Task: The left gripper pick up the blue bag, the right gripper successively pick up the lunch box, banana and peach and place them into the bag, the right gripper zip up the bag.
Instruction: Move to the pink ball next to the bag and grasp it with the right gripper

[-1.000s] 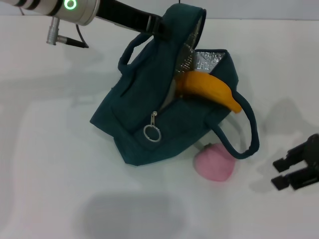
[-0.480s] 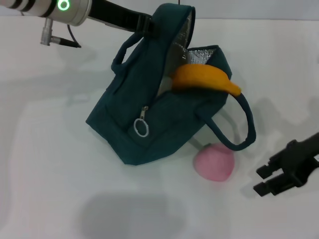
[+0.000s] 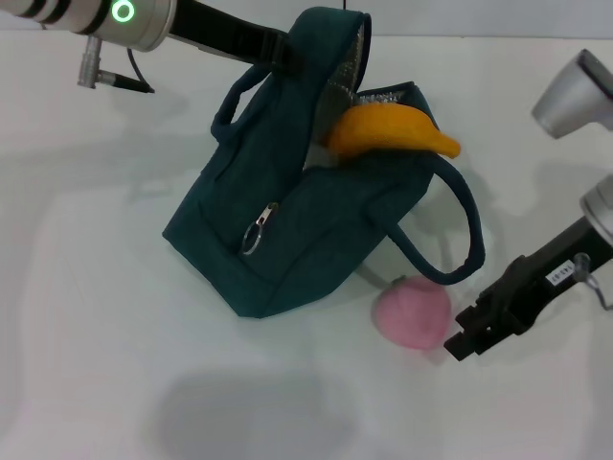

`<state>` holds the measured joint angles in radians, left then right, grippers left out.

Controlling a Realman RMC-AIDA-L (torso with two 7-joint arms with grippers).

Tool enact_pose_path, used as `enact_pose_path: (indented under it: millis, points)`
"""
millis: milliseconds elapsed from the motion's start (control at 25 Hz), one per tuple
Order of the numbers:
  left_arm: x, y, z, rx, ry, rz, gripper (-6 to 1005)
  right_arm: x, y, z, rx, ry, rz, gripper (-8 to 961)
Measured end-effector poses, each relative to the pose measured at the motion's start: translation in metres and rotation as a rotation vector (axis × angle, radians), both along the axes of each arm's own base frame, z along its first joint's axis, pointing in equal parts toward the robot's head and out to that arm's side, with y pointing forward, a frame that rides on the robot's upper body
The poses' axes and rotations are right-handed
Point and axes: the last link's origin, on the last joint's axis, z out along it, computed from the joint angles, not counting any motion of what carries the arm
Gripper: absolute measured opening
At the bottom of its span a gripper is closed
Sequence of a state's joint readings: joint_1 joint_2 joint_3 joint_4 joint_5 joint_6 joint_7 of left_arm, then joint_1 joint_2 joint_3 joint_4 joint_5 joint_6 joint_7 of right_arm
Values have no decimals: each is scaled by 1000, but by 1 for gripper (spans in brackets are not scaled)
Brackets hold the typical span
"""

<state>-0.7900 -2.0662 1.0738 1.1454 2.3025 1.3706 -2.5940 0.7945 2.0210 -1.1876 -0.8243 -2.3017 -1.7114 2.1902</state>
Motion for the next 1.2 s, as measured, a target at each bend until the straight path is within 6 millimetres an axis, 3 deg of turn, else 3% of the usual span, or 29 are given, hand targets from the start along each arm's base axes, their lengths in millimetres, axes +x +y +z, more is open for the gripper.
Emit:
enact_pose_path:
  millis: [640, 1200]
  points:
    - [0, -2, -3, -8, -8, 3, 36, -8, 11, -25, 46, -126, 88, 465]
    - [0, -2, -4, -8, -10, -2, 36, -20, 15, -35, 58, -122, 137, 450]
